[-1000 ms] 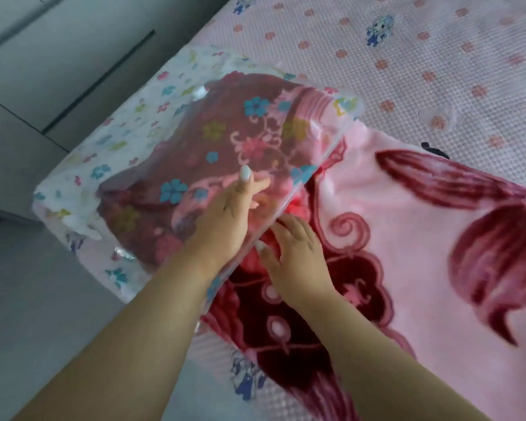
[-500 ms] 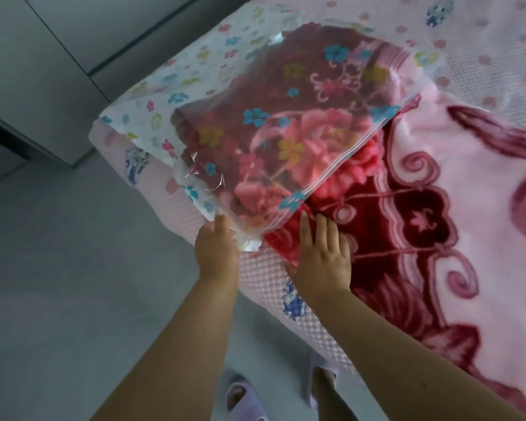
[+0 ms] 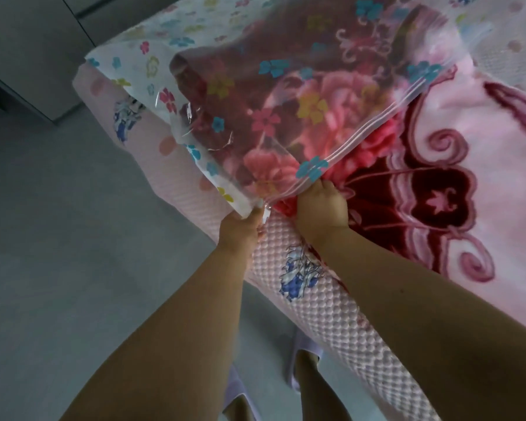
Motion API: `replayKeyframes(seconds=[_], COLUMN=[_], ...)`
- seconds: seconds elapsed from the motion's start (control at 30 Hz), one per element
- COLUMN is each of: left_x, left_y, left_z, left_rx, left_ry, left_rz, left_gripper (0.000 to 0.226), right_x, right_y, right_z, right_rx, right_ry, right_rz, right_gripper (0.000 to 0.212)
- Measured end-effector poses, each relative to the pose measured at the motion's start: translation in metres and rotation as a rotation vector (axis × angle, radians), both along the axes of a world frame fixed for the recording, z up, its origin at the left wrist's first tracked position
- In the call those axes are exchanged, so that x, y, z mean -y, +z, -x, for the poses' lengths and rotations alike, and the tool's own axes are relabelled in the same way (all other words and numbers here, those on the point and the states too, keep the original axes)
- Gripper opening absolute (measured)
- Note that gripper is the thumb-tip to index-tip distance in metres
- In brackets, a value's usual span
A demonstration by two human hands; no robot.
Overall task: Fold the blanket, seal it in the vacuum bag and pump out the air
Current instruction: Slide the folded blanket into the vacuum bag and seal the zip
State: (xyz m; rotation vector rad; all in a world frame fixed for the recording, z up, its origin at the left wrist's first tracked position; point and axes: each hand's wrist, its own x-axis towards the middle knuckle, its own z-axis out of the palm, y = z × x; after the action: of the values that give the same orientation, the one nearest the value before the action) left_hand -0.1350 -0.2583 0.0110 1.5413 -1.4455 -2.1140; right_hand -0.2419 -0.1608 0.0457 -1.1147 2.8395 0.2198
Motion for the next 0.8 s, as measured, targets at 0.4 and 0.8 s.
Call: replayKeyframes(seconds=[0.4,0.8], left_x=[-0.006,-0.013], left_y=[0.042,0.051], left_z=[-0.025,-0.03], left_rx=[-0.275,-0.141], left_ry=[-0.187,-0.216], left_rz=[0.098,0.2], left_gripper=[0.027,0.033], right_x=[0.002,0.009], right_y=[0.076,0.077], right_z=[0.044,0.047], right_rx=[0.168,0.238], right_ry=[-0.067,-0.099], right_rz=[0.458,0.395], right_gripper=[0.025,0.016])
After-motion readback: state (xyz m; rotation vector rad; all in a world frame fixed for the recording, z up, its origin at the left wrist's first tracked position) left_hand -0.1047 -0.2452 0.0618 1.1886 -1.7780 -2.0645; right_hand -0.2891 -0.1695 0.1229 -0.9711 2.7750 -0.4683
